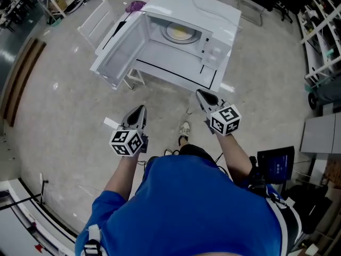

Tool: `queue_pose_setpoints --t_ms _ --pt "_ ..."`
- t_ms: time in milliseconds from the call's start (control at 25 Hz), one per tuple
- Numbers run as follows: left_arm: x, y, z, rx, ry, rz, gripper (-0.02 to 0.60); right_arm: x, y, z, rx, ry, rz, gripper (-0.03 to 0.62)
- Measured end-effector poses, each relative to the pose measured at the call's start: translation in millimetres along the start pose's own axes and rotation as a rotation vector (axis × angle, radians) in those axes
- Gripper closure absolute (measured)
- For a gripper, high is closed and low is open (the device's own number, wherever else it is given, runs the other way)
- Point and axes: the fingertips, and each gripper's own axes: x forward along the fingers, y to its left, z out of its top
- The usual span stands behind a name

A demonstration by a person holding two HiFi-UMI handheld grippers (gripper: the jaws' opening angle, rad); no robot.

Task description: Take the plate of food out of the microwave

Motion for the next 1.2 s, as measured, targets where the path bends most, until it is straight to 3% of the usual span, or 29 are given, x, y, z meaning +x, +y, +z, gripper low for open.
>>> queue_pose_setpoints --t_ms 680,1200 --pt "195.5 -5.0 49.0 0.159 0.068 -0.086 0.572 64.5 -91.2 32.4 0.007 -0.019 0.02 0.591" --pt "277.8 5.9 48.4 0.207 0.15 -0.154 0.572 95.9 -114.8 28.9 0.047 -0.006 -0.024 0.591"
